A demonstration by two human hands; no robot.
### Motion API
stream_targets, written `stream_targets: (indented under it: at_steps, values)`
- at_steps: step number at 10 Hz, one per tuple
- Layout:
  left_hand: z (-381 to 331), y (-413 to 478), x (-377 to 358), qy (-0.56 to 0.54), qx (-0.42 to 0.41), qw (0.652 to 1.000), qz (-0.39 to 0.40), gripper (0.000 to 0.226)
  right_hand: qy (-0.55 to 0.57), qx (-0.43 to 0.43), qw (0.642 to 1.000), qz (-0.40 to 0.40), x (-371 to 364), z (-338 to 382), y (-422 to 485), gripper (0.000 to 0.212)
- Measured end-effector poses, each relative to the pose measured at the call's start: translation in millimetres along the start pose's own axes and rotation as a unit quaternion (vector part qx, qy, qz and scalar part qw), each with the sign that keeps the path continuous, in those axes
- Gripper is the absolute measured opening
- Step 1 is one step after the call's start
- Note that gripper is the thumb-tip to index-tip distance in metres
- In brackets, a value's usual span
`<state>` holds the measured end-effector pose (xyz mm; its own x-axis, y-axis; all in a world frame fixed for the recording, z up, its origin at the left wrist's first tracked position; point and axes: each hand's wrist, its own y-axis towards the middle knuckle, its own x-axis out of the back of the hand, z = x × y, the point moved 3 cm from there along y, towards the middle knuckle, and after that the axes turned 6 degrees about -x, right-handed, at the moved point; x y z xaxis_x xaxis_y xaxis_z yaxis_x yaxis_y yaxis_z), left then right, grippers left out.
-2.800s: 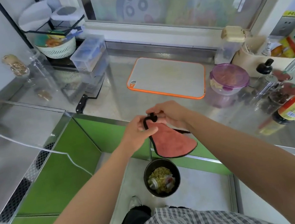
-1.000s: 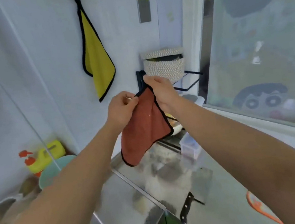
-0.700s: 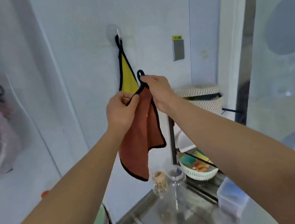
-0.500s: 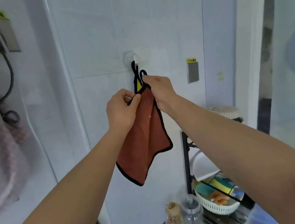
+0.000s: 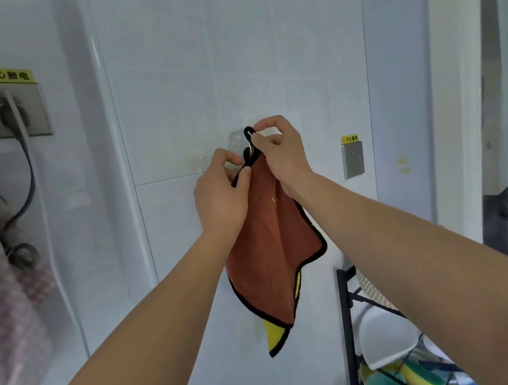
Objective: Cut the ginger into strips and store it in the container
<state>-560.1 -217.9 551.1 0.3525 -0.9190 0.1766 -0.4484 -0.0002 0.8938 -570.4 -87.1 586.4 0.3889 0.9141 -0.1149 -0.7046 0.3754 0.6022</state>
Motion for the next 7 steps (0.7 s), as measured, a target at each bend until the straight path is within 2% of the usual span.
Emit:
stream_targets:
  at_steps: [2, 4, 6, 7]
  values:
    - [0, 3, -1, 0.026, -0.02, 0.999, 0.016, 0.005, -0.104, 0.045, 0.993, -0.023, 0, 1, 5, 0.016]
    - [4, -5, -7, 0.046, 0.0, 0.998, 0.031, 0.002, -0.178, 0.06, 0.982, 0.008, 5, -8, 1, 0.019]
    - [18, -40, -21, 0.054, 0.018, 0.997, 0.045, 0.024, -0.18, 0.01, 0.983, 0.012, 13, -27, -24, 0.022]
    - [18, -68, -29, 0.164, 0.01, 0.986, 0.034, 0.04, -0.191, -0.038, 0.981, -0.013, 28, -46, -48, 0.022]
